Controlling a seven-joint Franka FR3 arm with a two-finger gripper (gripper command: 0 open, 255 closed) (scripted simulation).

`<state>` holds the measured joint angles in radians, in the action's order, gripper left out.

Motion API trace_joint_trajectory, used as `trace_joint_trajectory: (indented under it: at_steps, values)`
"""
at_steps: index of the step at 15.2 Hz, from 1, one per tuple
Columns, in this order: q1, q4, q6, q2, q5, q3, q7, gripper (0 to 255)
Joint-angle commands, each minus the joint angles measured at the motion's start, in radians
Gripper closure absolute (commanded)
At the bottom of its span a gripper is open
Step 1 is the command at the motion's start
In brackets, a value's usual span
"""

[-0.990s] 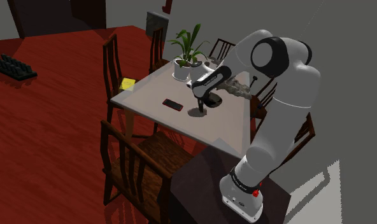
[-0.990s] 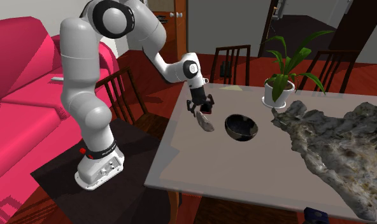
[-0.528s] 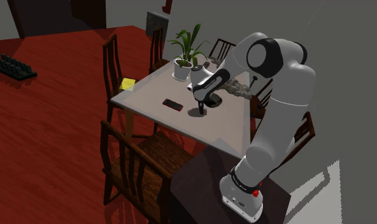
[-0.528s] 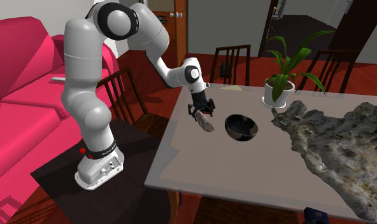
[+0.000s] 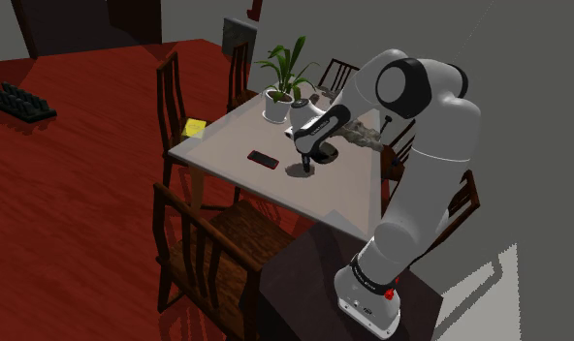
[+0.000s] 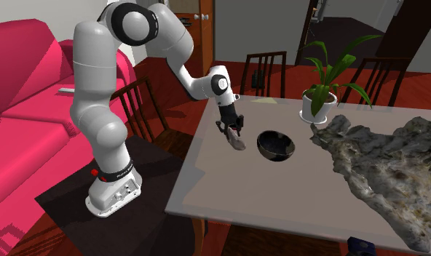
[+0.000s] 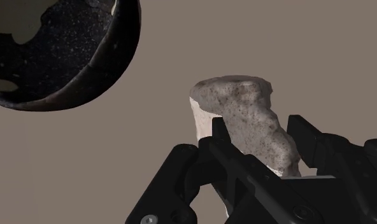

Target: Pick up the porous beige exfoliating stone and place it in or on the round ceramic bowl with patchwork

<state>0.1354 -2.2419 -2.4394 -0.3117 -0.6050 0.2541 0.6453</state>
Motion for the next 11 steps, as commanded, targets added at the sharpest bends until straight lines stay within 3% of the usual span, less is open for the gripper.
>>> trace_joint_trajectory:
  at_steps: [1, 11]
  values:
    - [0.001, -0.003, 0.0, -0.001, 0.0, 0.001, 0.0, 255]
    - [-0.002, -0.001, 0.055, 0.055, 0.016, -0.004, 0.03, 255]
